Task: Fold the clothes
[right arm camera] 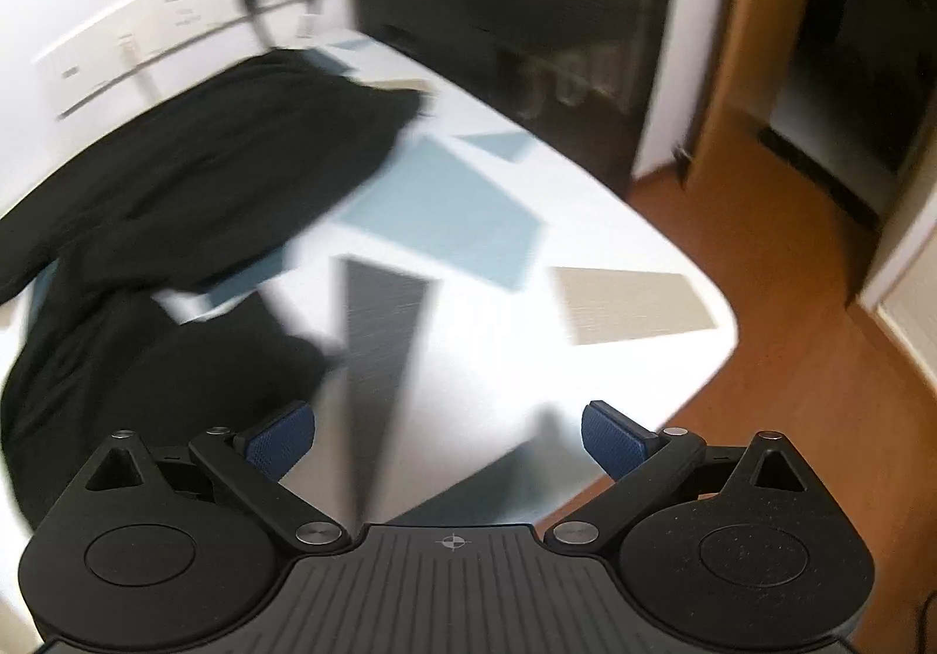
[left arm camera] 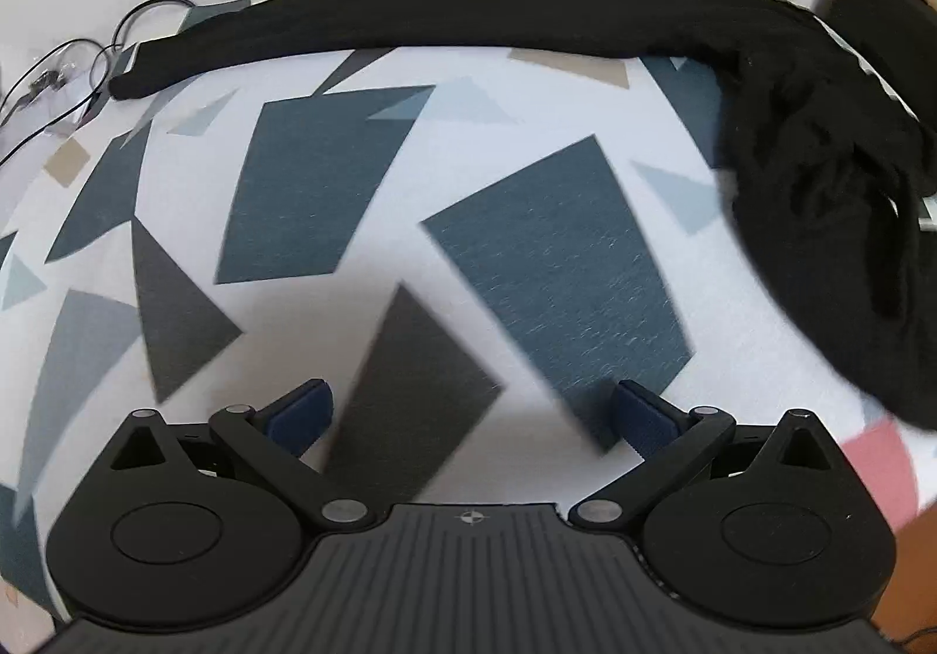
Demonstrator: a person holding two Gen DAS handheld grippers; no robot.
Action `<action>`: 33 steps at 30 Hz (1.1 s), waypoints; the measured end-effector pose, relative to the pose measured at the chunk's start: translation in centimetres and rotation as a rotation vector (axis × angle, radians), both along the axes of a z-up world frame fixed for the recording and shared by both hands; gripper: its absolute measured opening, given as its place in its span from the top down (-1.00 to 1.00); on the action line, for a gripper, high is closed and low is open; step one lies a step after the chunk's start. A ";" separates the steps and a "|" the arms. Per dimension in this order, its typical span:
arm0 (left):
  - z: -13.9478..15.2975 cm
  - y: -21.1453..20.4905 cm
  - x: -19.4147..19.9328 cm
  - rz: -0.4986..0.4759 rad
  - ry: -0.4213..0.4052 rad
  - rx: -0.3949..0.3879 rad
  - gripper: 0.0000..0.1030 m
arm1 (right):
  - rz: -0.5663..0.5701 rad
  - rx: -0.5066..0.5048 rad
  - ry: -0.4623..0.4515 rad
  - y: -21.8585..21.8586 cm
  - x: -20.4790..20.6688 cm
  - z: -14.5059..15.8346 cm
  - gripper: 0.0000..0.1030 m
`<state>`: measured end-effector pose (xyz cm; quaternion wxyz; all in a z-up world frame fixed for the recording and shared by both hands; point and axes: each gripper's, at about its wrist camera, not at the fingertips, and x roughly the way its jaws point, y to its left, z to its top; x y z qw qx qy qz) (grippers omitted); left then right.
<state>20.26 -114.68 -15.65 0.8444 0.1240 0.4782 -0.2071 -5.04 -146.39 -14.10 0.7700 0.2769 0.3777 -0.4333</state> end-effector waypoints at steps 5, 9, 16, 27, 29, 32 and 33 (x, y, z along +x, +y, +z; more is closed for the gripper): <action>-0.3 -0.1 -1.1 0.071 -0.040 -0.018 -1.00 | -0.005 0.000 0.019 -4.2 -0.9 -1.4 -0.98; -0.2 -0.3 -1.2 0.090 -0.035 -0.009 -1.00 | 0.041 0.001 0.095 -5.3 0.1 -2.9 -0.99; -0.2 -0.5 -1.4 0.107 -0.035 -0.005 -1.00 | 0.072 -0.065 0.059 -4.8 0.6 -3.5 -0.99; -0.4 -0.1 -2.2 0.100 -0.079 -0.029 -1.00 | 0.107 -0.088 0.046 -4.7 0.4 -3.4 -0.99; -0.5 0.0 -2.4 0.098 -0.094 -0.036 -1.00 | 0.108 -0.087 0.048 -4.6 0.4 -3.4 -0.99; -0.6 0.1 -2.7 0.091 -0.119 -0.048 -1.00 | 0.112 -0.083 0.052 -4.7 0.5 -3.4 -0.99; -0.7 0.2 -2.7 0.088 -0.125 -0.050 -1.00 | 0.113 -0.081 0.053 -4.7 0.6 -3.4 -0.99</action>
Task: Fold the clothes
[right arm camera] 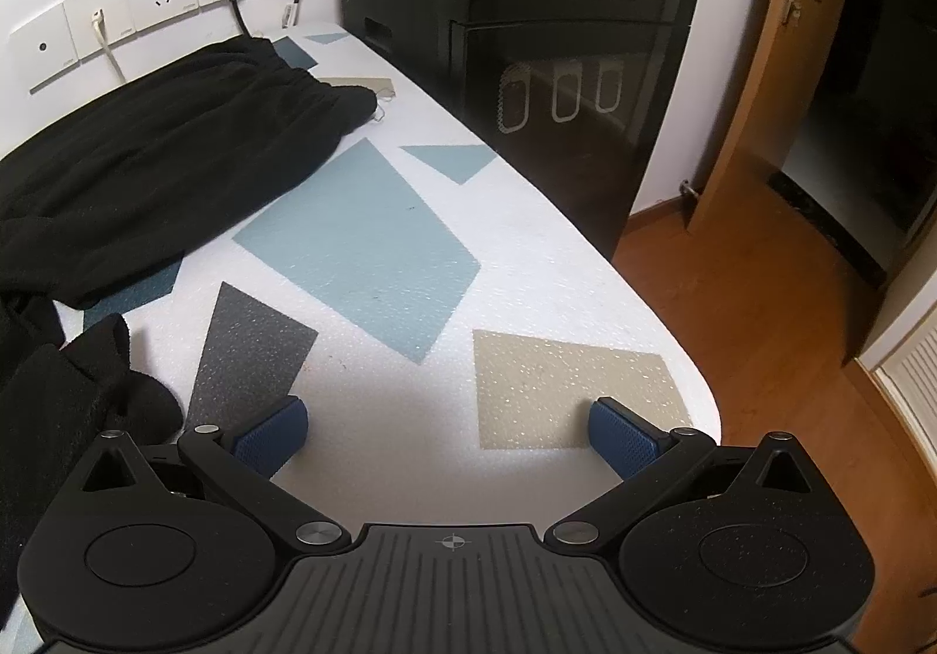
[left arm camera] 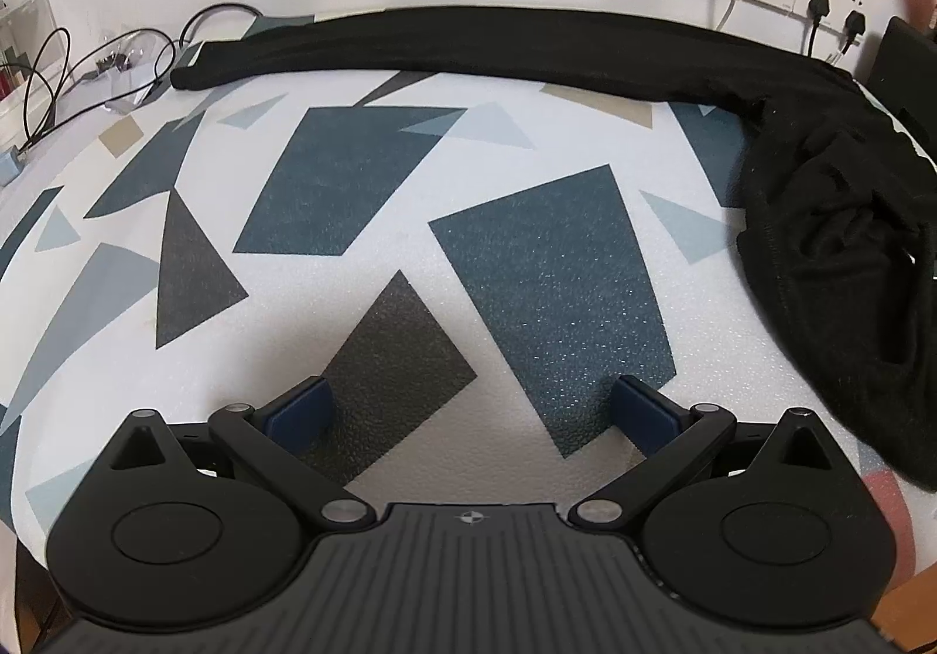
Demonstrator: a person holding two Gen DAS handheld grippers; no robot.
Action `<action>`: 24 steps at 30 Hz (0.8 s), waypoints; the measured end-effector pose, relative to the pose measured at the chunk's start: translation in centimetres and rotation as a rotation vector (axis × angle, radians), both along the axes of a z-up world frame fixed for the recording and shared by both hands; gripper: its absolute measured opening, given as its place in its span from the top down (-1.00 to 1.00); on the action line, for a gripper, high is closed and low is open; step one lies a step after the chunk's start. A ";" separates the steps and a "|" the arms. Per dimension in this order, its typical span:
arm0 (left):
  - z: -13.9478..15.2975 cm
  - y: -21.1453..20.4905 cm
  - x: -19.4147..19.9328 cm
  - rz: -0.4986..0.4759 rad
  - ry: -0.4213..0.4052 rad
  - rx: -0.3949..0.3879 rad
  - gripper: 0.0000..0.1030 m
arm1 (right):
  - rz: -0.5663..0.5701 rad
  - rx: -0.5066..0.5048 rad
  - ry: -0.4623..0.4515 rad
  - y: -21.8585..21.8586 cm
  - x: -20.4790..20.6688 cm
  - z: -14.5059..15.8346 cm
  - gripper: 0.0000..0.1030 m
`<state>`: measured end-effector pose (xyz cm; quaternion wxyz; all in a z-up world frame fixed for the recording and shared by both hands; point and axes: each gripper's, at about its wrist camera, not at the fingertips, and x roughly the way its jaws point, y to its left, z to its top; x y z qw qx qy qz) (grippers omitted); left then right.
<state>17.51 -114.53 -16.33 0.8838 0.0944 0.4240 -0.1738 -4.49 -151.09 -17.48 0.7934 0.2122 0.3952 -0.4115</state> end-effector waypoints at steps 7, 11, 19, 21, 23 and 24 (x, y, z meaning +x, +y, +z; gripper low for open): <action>0.0 0.0 0.2 -0.012 -0.002 -0.004 -1.00 | 0.004 -0.003 -0.001 0.1 0.2 0.0 -0.99; -0.1 0.1 -0.1 -0.010 -0.015 -0.010 -1.00 | 0.009 -0.001 0.002 0.0 0.3 0.0 -0.99; -0.1 0.2 -0.2 -0.011 -0.016 -0.009 -1.00 | 0.004 -0.006 0.002 0.0 0.5 0.0 -0.99; -0.1 0.2 -0.1 -0.014 -0.014 -0.008 -1.00 | 0.002 -0.009 -0.001 0.1 0.4 0.0 -0.99; -0.1 0.2 -0.1 -0.016 -0.015 -0.008 -1.00 | 0.000 -0.014 -0.003 0.2 0.4 0.0 -0.99; -0.1 0.2 -0.1 -0.017 -0.016 -0.008 -1.00 | -0.002 -0.016 -0.004 0.2 0.4 0.0 -0.99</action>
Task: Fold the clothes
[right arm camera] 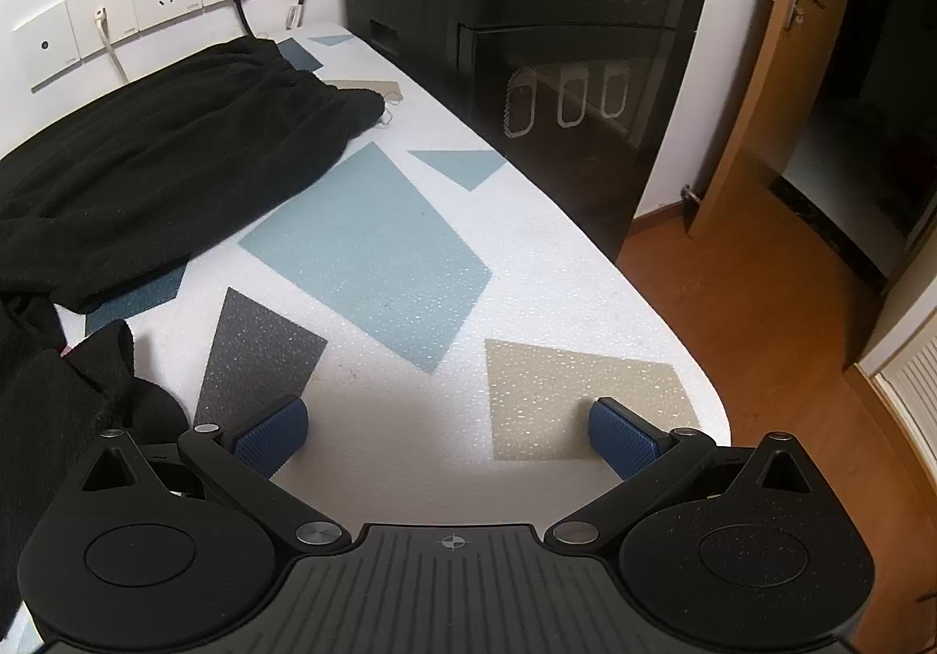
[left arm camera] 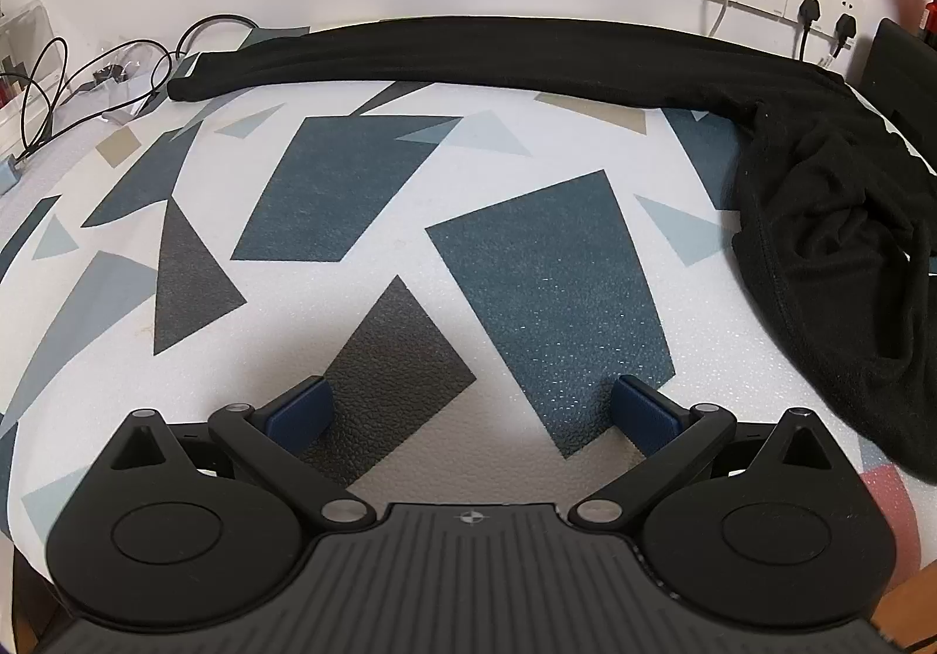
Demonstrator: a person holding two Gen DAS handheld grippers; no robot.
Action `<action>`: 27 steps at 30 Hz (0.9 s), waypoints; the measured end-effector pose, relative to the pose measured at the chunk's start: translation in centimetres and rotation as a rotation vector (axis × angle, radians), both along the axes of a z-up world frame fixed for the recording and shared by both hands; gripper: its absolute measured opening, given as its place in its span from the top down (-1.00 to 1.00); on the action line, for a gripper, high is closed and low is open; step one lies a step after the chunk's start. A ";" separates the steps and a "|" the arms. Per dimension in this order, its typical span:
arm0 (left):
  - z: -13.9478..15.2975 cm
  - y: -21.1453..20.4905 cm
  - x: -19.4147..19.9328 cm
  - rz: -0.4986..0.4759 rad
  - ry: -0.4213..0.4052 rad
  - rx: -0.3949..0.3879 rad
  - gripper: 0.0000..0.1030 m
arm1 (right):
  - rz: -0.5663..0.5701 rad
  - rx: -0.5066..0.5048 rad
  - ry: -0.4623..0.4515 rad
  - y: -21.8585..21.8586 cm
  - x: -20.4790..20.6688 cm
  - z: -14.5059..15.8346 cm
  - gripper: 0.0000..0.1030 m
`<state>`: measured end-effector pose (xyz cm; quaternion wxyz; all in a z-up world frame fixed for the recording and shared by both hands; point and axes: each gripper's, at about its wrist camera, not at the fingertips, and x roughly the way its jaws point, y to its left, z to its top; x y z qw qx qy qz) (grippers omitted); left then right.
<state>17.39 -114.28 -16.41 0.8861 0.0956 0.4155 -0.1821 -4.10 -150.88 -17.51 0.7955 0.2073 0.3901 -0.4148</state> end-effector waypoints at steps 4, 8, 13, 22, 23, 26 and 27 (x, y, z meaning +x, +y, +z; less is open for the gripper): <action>0.0 0.1 -0.1 -0.004 -0.003 -0.002 -1.00 | -0.001 0.000 -0.001 -0.1 0.0 0.0 -0.99; -0.1 0.1 -0.1 -0.008 -0.008 -0.004 -1.00 | -0.002 0.000 -0.001 0.0 0.1 0.0 -0.99; -0.1 0.1 -0.1 -0.014 -0.011 -0.006 -1.00 | -0.005 -0.005 -0.006 0.1 0.0 0.0 -0.99; 0.0 -0.1 0.2 -0.014 0.003 0.001 -1.00 | -0.003 -0.009 -0.009 0.2 0.0 -0.1 -0.99; 0.0 -0.1 0.2 -0.014 0.006 0.002 -1.00 | -0.004 -0.011 -0.010 0.2 0.0 -0.1 -0.99; 0.1 -0.2 0.3 -0.013 0.013 0.005 -1.00 | -0.006 -0.011 -0.008 0.3 0.1 0.0 -0.99; 0.1 -0.2 0.3 -0.012 0.013 0.005 -1.00 | -0.003 -0.012 -0.008 0.3 0.2 0.0 -0.99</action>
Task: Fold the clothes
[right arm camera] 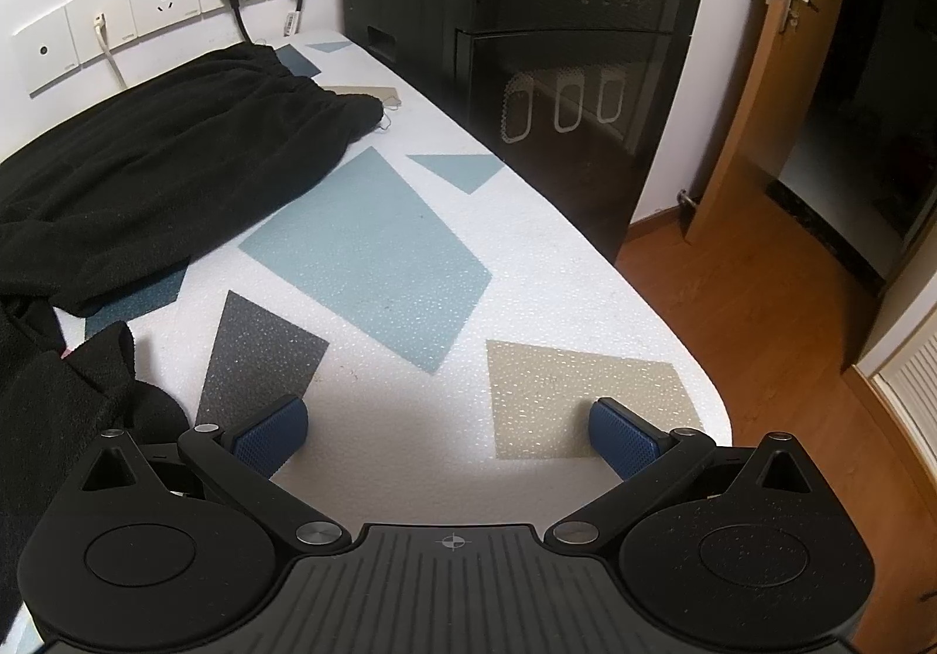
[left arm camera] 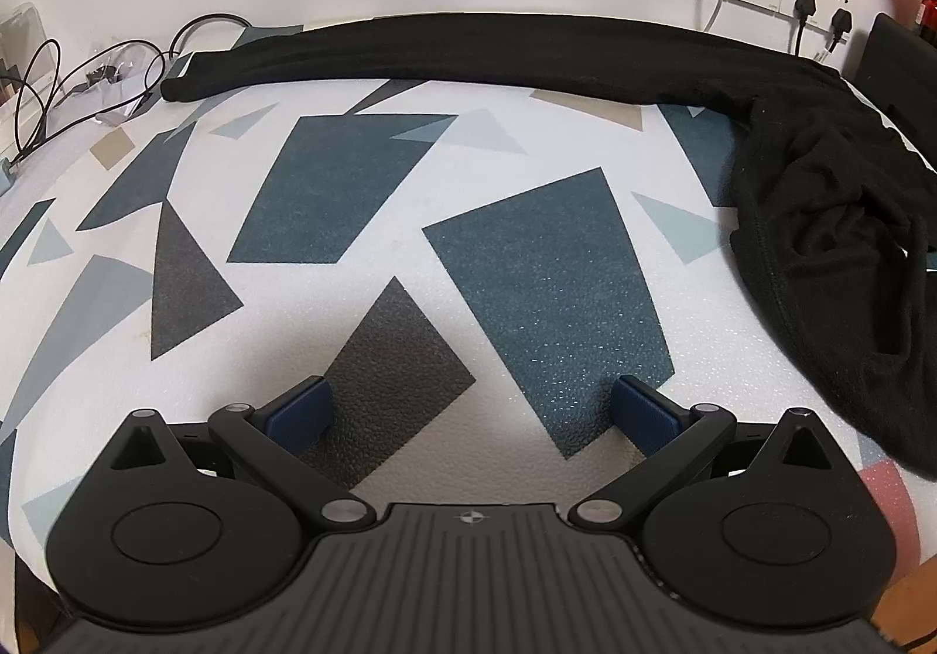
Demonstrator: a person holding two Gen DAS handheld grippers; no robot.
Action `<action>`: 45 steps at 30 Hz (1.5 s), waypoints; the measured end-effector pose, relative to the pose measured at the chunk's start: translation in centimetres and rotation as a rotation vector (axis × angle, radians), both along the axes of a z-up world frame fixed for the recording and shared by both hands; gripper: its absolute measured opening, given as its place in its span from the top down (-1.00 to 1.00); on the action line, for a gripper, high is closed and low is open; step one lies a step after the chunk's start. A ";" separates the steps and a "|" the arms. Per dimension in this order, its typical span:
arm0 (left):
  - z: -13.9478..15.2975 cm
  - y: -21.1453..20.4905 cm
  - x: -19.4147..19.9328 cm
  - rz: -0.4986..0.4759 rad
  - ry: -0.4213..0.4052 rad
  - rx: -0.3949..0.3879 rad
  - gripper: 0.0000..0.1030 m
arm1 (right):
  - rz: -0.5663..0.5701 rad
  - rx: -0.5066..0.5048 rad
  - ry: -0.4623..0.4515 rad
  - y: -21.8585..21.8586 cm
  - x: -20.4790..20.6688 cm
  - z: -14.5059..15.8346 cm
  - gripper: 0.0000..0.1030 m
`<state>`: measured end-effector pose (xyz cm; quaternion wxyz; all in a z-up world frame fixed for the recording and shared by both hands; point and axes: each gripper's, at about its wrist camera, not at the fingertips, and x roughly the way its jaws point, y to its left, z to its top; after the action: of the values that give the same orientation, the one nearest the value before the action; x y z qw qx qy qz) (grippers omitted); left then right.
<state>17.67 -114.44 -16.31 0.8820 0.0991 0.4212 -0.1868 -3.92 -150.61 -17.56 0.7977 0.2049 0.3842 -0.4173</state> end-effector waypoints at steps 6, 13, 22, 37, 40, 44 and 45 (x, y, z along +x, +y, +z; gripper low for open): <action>0.0 0.1 -0.3 0.007 0.000 0.000 -1.00 | 0.004 -0.022 -0.017 0.3 -0.3 -0.2 -0.99; -0.2 0.4 -0.9 0.013 -0.030 -0.011 -1.00 | 0.024 -0.037 -0.029 0.5 -0.3 -0.2 -0.99; -0.1 0.4 -1.1 0.031 -0.023 -0.007 -1.00 | -0.004 -0.038 -0.023 0.8 0.2 -0.2 -0.99; 5.1 -9.9 -5.4 -0.422 -0.014 -0.062 -0.99 | 0.097 0.052 0.020 -1.1 0.7 0.3 -0.99; 4.4 -13.9 -7.2 -0.564 0.004 -0.031 -0.99 | 0.106 0.084 0.047 -1.6 1.1 0.5 -0.99; 2.6 -18.4 -9.7 -0.717 -0.031 0.078 -0.99 | 0.136 0.122 0.075 -2.2 1.3 0.6 -0.99; 1.9 -19.3 -10.2 -0.742 -0.041 0.106 -0.99 | 0.146 0.127 0.079 -2.3 1.3 0.6 -0.99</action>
<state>7.49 -133.74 -14.42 0.7563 0.2940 0.3480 -0.4696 -2.62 -152.86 -16.92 0.7955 0.2098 0.4551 -0.3406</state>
